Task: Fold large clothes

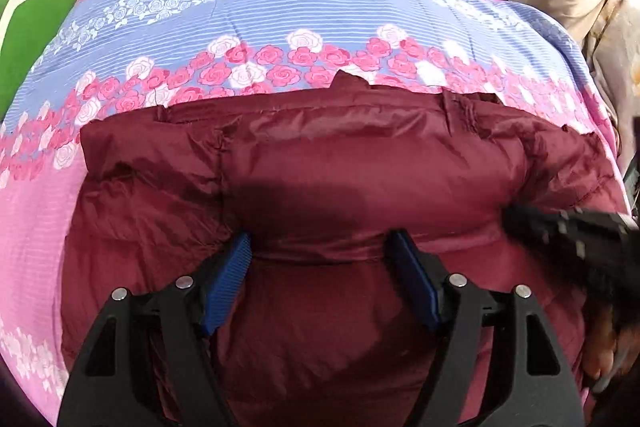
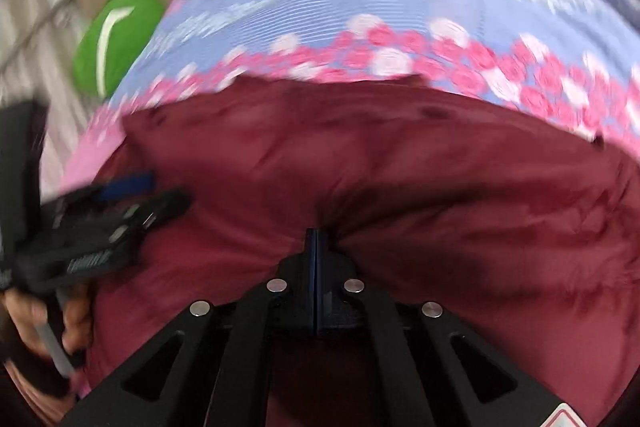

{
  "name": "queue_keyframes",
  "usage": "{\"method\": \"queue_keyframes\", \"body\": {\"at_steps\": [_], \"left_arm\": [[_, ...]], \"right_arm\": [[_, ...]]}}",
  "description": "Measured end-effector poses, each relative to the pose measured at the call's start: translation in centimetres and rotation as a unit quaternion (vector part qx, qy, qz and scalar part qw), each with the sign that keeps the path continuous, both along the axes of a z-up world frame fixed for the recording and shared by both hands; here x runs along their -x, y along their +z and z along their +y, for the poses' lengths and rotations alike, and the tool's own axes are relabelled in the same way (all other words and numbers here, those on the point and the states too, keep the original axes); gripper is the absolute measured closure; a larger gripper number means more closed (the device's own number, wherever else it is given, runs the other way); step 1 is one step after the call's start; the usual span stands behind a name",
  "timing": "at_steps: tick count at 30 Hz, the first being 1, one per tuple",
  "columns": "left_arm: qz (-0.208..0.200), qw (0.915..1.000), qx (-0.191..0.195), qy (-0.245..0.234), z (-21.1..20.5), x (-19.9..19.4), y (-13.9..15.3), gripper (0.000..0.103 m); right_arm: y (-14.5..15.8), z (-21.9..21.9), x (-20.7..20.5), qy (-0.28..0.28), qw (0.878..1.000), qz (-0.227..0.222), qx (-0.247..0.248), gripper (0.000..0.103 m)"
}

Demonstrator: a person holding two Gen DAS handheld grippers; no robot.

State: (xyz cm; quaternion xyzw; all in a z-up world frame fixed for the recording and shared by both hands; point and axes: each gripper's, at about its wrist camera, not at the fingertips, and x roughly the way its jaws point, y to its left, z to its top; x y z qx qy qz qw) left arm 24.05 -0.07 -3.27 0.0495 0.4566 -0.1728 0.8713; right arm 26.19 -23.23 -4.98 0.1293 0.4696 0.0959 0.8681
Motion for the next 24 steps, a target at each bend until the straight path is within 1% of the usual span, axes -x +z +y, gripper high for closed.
{"method": "queue_keyframes", "body": {"at_steps": [2,3,5,6,7,8,10,12,13,14,16,19,20,22,23,24], "left_arm": [[-0.009,0.9999,-0.011,-0.003,-0.5,-0.1,-0.4,0.032],[-0.012,0.9998,-0.014,-0.002,-0.7,-0.2,-0.5,0.031],[-0.017,0.9997,-0.018,-0.001,-1.0,-0.2,-0.7,0.028],[-0.021,0.9996,-0.02,-0.001,-1.1,-0.2,-0.9,0.027],[-0.025,0.9994,-0.023,-0.002,-1.1,-0.2,-1.0,0.026],[-0.028,0.9993,-0.025,-0.002,-1.2,-0.1,-1.1,0.026],[-0.033,0.9991,-0.027,-0.001,-1.2,-0.1,-1.2,0.026],[-0.035,0.999,-0.026,-0.001,-1.2,-0.1,-1.3,0.026],[-0.035,0.9991,-0.025,0.0,-1.1,-0.1,-1.3,0.025],[-0.034,0.9991,-0.024,0.0,-1.0,-0.1,-1.3,0.025],[-0.035,0.9991,-0.023,-0.001,-0.9,-0.1,-1.4,0.025],[-0.044,0.9987,-0.026,-0.004,-1.0,0.1,-1.5,0.023],[-0.044,0.9987,-0.023,-0.005,-0.9,0.1,-1.5,0.023],[-0.046,0.9988,-0.014,-0.004,-0.3,0.2,-1.1,0.024],[-0.047,0.9988,-0.014,0.0,0.1,0.3,-0.6,0.027],[-0.048,0.9988,-0.012,0.001,0.5,0.4,0.0,0.027]], "right_arm": [[-1.1,-1.5,-0.8,-0.013,1.0,0.006,-0.026,0.103],[-1.1,-1.3,-1.2,-0.016,0.999,0.007,-0.029,0.103],[-0.7,-1.5,-1.1,-0.023,1.0,0.005,-0.019,0.103],[-0.1,-1.2,-0.6,-0.042,0.999,0.0,-0.003,0.103],[0.5,-1.1,-0.4,-0.048,0.999,-0.005,0.001,0.098],[1.1,-0.6,0.1,-0.045,0.999,-0.013,-0.002,0.09],[2.3,0.6,1.4,-0.031,0.999,-0.035,0.007,0.09],[1.8,2.2,1.0,-0.017,0.999,-0.031,0.033,0.09],[0.9,2.6,0.4,-0.017,0.999,-0.02,0.046,0.094],[0.2,2.6,0.0,-0.021,0.998,-0.013,0.049,0.103],[-0.3,1.0,-0.3,-0.032,0.999,-0.011,0.019,0.103],[0.1,-2.4,0.4,-0.075,0.997,-0.021,0.015,0.103],[0.2,-4.4,1.0,-0.096,0.995,-0.022,0.007,0.103],[0.7,-7.3,2.5,-0.14,0.99,-0.025,0.012,0.103],[1.1,-8.7,3.3,-0.164,0.986,-0.026,0.018,0.103],[1.8,-10.2,4.3,-0.192,0.981,-0.03,0.031,0.103]]}}
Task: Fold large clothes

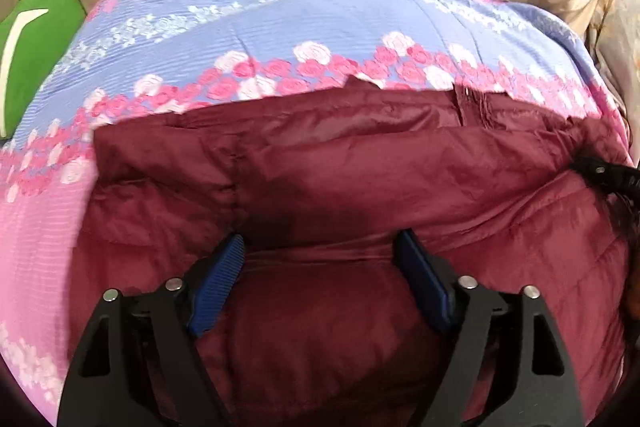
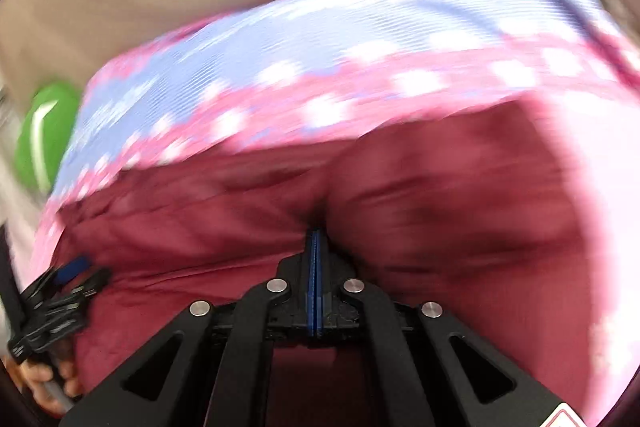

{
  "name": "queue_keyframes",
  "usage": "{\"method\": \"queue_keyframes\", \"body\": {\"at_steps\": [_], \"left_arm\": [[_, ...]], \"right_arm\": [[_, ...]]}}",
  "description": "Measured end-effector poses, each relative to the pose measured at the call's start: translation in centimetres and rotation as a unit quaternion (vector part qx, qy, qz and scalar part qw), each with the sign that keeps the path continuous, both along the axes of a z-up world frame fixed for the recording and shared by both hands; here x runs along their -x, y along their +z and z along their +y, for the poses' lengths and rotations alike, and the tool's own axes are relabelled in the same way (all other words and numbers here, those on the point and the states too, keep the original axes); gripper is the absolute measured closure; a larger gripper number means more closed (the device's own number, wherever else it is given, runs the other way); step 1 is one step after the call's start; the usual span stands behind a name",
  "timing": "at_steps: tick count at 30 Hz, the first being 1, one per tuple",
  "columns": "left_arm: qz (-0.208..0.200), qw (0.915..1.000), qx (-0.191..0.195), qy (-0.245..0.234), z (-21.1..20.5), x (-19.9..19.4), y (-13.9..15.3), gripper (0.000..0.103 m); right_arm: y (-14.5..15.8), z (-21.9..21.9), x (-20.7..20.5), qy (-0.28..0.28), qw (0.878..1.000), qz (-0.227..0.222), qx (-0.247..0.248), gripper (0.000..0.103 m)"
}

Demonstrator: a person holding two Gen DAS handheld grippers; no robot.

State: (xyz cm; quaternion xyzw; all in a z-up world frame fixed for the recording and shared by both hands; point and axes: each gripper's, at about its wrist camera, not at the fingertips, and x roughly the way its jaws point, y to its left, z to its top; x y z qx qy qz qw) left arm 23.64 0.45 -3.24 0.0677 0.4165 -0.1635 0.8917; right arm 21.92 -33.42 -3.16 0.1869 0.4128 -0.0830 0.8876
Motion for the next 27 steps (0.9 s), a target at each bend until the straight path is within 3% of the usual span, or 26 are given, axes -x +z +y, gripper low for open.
{"method": "queue_keyframes", "body": {"at_steps": [2,5,10,13,20,22,24,27], "left_arm": [[-0.019,0.9998,-0.002,0.005,0.8,0.1,1.4,0.026],[-0.052,0.997,-0.028,0.051,2.6,-1.4,2.3,0.021],[0.029,0.9931,0.052,0.101,7.1,-5.7,-1.0,0.018],[0.018,0.9931,0.056,0.102,7.4,-6.0,-1.7,0.012],[0.007,0.9933,0.048,0.105,7.3,-5.6,-2.1,0.011],[0.007,0.9922,0.065,0.106,8.2,-5.5,-1.7,0.013],[-0.003,0.9896,0.085,0.116,9.6,-4.3,-0.6,0.013],[-0.011,0.986,0.118,0.118,11.6,-1.7,1.4,0.013]], "right_arm": [[1.4,-1.5,1.4,-0.017,1.0,-0.011,0.01,0.1],[1.8,-2.3,1.6,-0.03,0.999,-0.007,0.037,0.097],[-2.8,-5.2,0.2,-0.055,0.998,0.03,-0.013,0.103],[-3.3,-5.4,0.3,-0.057,0.998,0.02,-0.013,0.103],[-3.7,-5.4,0.6,-0.056,0.998,-0.004,-0.008,0.103],[-3.3,-5.9,1.2,-0.065,0.998,-0.003,-0.021,0.103],[-1.7,-5.4,2.6,-0.069,0.997,-0.01,-0.03,0.09],[1.4,-2.0,4.9,-0.02,0.999,-0.028,-0.038,0.089]]}}
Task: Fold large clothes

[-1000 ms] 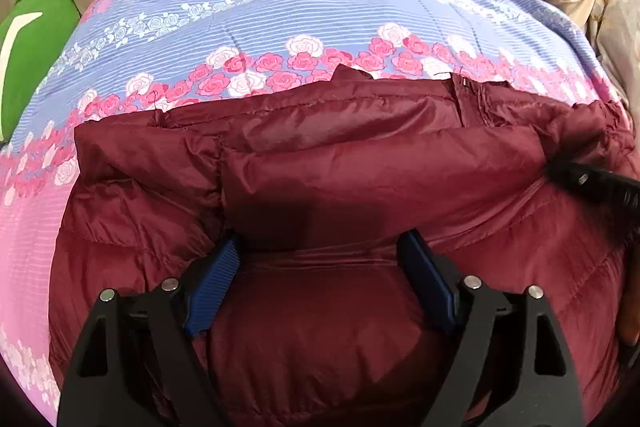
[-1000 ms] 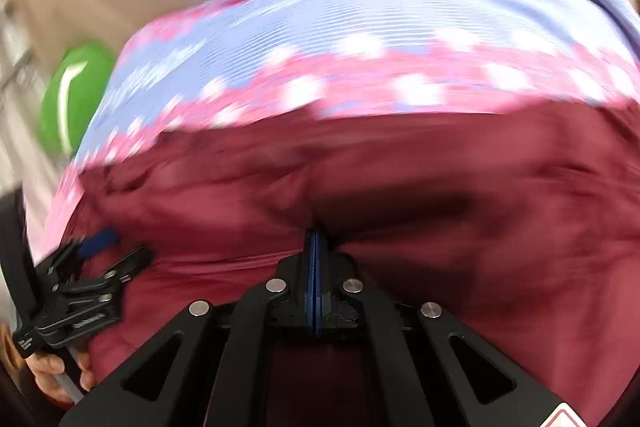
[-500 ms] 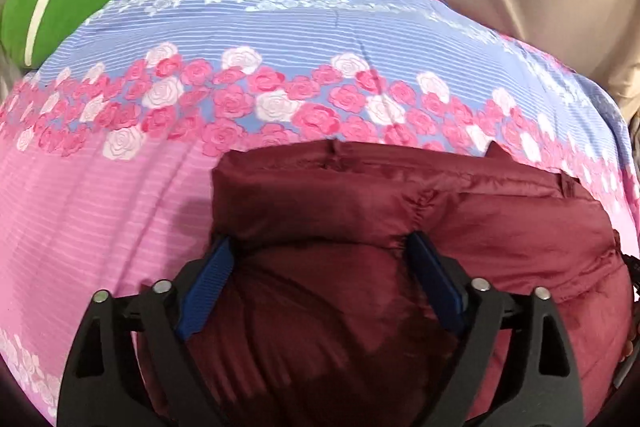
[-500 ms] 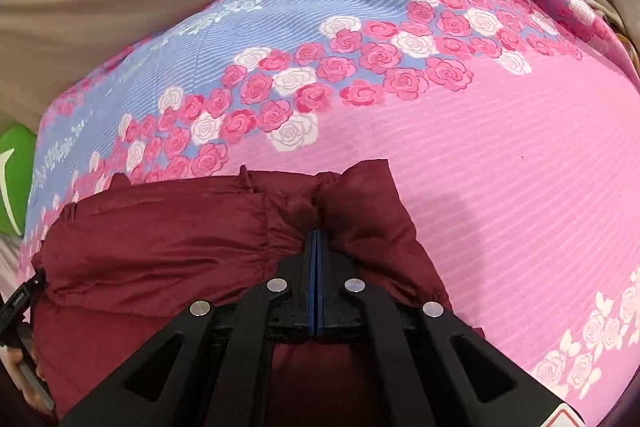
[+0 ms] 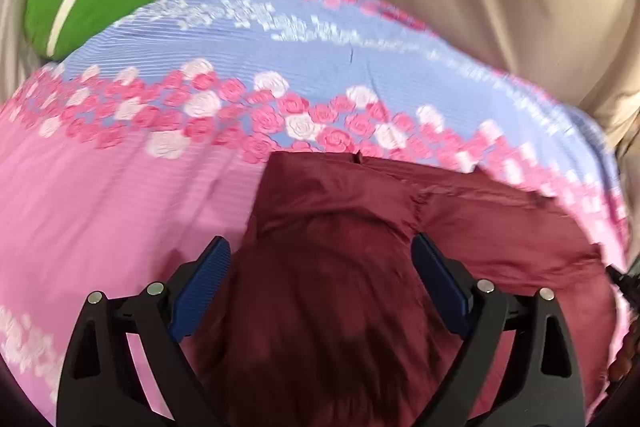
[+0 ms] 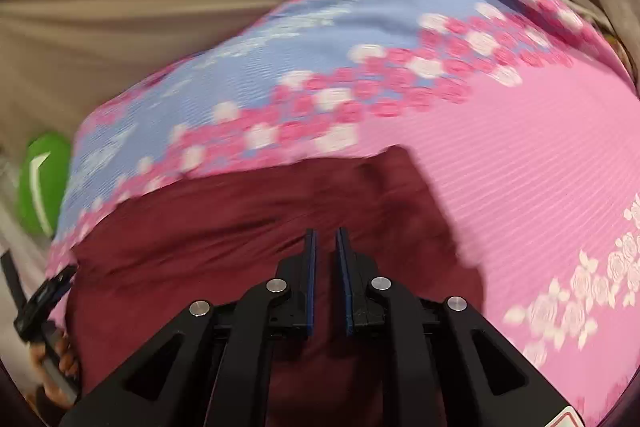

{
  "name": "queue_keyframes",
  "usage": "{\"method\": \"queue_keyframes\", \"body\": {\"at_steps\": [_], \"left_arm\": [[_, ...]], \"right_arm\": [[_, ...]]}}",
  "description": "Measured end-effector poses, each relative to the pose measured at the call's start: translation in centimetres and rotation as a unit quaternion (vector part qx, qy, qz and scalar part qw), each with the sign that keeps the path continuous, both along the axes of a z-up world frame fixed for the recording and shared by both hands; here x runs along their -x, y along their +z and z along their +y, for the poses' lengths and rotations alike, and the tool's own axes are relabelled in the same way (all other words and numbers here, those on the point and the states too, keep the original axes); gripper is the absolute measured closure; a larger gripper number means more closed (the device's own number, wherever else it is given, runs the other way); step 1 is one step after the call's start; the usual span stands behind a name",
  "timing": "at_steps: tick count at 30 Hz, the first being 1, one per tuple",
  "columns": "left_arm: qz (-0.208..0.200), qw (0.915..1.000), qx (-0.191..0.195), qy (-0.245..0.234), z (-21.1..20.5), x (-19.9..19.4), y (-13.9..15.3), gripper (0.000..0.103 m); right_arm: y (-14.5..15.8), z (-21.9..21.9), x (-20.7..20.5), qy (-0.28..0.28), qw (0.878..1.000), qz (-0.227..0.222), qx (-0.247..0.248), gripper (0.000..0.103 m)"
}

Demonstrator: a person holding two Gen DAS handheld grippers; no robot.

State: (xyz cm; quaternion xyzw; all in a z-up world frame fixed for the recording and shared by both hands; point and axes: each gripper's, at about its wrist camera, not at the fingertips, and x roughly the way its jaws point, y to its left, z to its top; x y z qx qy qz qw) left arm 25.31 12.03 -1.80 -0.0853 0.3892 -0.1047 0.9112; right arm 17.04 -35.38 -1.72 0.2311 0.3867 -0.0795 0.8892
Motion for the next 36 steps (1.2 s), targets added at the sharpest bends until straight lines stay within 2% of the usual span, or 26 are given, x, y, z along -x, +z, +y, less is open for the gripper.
{"method": "queue_keyframes", "body": {"at_steps": [3,6,8,12,15,19,20,24,26,28,30,32,33,35,36], "left_arm": [[-0.008,0.9996,0.026,-0.013,1.6,3.5,2.4,0.013],[-0.004,0.9998,0.007,-0.016,2.2,7.1,3.6,0.01],[0.013,0.9999,0.006,-0.009,3.0,8.8,3.1,0.008],[0.056,0.9968,0.052,0.021,6.2,11.6,0.4,0.008],[0.076,0.994,0.071,0.034,7.6,12.5,-1.5,0.008],[0.099,0.9914,0.076,0.036,7.7,12.6,-4.0,0.008],[0.084,0.9939,0.063,0.034,7.3,12.9,-4.1,0.005],[0.076,0.9966,0.023,0.021,5.2,13.1,-4.2,0.005],[0.078,0.9963,0.036,0.01,4.7,12.9,-4.1,0.005],[0.084,0.9944,0.064,0.0,4.4,12.6,-4.0,0.006],[0.088,0.9935,0.072,-0.004,4.1,12.3,-3.8,0.016],[0.094,0.9921,0.081,-0.018,3.5,12.1,-3.6,0.042],[0.097,0.9914,0.084,-0.027,3.0,12.0,-3.4,0.049],[0.09,0.9921,0.08,-0.036,2.3,12.2,-2.6,0.078],[0.076,0.9938,0.07,-0.041,1.7,12.5,-1.6,0.082]], "right_arm": [[2.5,6.4,1.1,0.081,0.997,-0.007,0.018,0.089],[3.0,13.1,1.2,0.153,0.988,-0.008,0.022,0.089],[2.5,16.8,0.9,0.182,0.983,-0.005,0.026,0.089],[0.8,21.8,-0.3,0.202,0.977,0.009,0.068,0.089],[-0.8,22.6,-1.0,0.196,0.978,0.024,0.073,0.089],[-2.8,22.1,-1.3,0.191,0.979,0.046,0.057,0.093],[-3.1,21.8,-1.3,0.188,0.98,0.045,0.054,0.094],[-3.7,21.9,-1.1,0.184,0.981,0.038,0.058,0.094],[-3.8,22.2,-1.0,0.183,0.98,0.036,0.07,0.094],[-3.7,22.4,-1.0,0.182,0.98,0.034,0.077,0.094],[-3.7,22.3,-1.0,0.181,0.98,0.033,0.076,0.094],[-3.7,22.3,-1.0,0.182,0.98,0.033,0.076,0.094],[-3.7,22.2,-1.1,0.182,0.98,0.034,0.075,0.094],[-3.7,22.2,-1.1,0.183,0.98,0.036,0.074,0.094],[-3.7,22.1,-1.2,0.184,0.98,0.036,0.072,0.094]]}}
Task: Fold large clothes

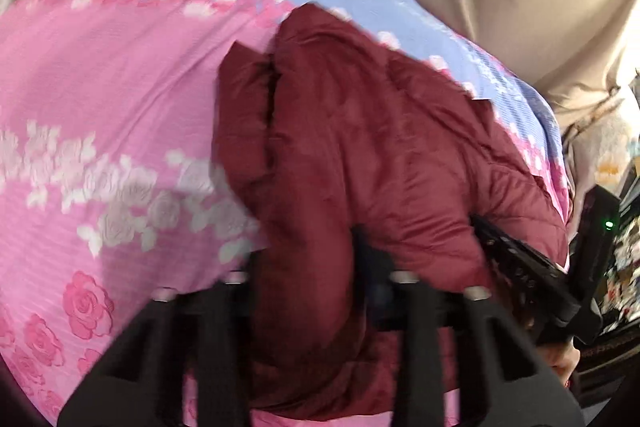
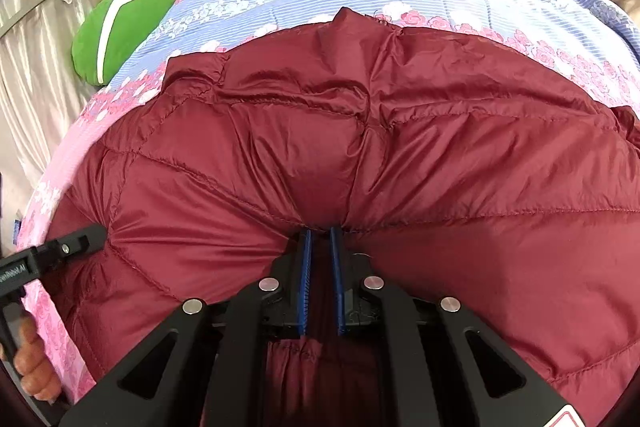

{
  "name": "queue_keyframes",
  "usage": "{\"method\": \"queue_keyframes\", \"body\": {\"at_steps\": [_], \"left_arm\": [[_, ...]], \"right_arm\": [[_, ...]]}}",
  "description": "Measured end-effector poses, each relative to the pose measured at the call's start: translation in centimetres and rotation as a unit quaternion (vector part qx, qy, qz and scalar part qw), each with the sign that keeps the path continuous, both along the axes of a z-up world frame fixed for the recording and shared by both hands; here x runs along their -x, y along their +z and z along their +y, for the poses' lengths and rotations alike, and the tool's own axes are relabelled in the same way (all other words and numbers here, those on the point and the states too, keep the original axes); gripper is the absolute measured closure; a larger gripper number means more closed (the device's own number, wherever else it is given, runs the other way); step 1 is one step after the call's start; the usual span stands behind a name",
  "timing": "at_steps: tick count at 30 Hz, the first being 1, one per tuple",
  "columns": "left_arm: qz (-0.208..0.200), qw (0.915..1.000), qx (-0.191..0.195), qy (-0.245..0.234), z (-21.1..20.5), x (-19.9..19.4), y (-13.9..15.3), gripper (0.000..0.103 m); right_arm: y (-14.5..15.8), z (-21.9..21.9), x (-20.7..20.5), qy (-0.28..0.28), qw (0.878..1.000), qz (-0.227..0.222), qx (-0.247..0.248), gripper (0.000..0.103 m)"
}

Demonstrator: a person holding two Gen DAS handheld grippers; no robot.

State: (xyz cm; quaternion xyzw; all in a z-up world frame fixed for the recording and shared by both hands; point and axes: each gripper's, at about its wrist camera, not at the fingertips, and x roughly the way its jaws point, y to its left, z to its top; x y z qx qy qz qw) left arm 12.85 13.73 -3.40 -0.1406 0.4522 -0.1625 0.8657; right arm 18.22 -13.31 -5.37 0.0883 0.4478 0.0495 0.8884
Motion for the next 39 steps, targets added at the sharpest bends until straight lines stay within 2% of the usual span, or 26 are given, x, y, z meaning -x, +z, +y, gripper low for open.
{"method": "queue_keyframes", "body": {"at_steps": [2,7,8,10,12,14,20,23,25,26,29,33,35,39], "left_arm": [[-0.027,0.9995,-0.002,-0.014,-0.9,0.6,1.8,0.087],[-0.096,0.9936,0.005,-0.06,-4.4,2.3,6.8,0.088],[-0.105,0.992,0.009,-0.07,-5.2,2.5,7.7,0.088],[-0.129,0.987,0.021,-0.094,-7.3,2.8,9.5,0.089],[-0.141,0.9826,0.03,-0.117,-9.3,2.9,10.7,0.089],[-0.15,0.9762,0.04,-0.151,-12.0,3.2,12.0,0.089],[-0.159,0.9609,0.044,-0.223,-19.0,4.2,13.0,0.089],[-0.148,0.9567,0.033,-0.248,-22.6,4.4,12.2,0.089],[-0.141,0.9543,0.029,-0.262,-24.1,4.8,11.8,0.089],[-0.138,0.9532,0.027,-0.268,-24.7,5.0,11.6,0.089],[-0.129,0.95,0.027,-0.283,-26.4,5.5,11.1,0.089],[-0.129,0.9495,0.034,-0.284,-27.5,6.1,11.5,0.09],[-0.132,0.9522,0.051,-0.271,-26.1,5.9,12.1,0.09],[-0.152,0.9604,0.084,-0.218,-21.3,5.7,14.1,0.09]], "right_arm": [[0.0,-0.1,0.0,0.0,1.0,0.0,-0.005,0.094],[0.0,-0.8,0.0,-0.002,1.0,0.002,-0.029,0.094],[0.1,-1.2,0.1,-0.005,0.999,0.004,-0.042,0.092],[0.6,-2.9,0.9,-0.02,0.994,-0.002,-0.104,0.087],[1.1,-4.5,1.9,-0.022,0.988,-0.013,-0.151,0.087],[1.6,-5.6,2.8,-0.028,0.987,-0.018,-0.157,0.086],[1.1,-8.3,5.0,-0.031,0.981,-0.009,-0.193,0.087],[0.3,-9.6,5.7,-0.04,0.975,-0.005,-0.221,0.092],[0.5,-11.2,7.1,-0.048,0.968,-0.018,-0.244,0.092],[0.7,-12.0,7.9,-0.055,0.967,-0.026,-0.247,0.087],[1.9,-15.1,11.1,-0.092,0.966,-0.054,-0.234,0.086],[3.6,-20.3,14.5,-0.169,0.964,-0.084,-0.187,0.085],[4.1,-22.8,14.4,-0.203,0.961,-0.088,-0.163,0.085],[3.0,-24.9,9.9,-0.196,0.971,-0.045,-0.127,0.084]]}}
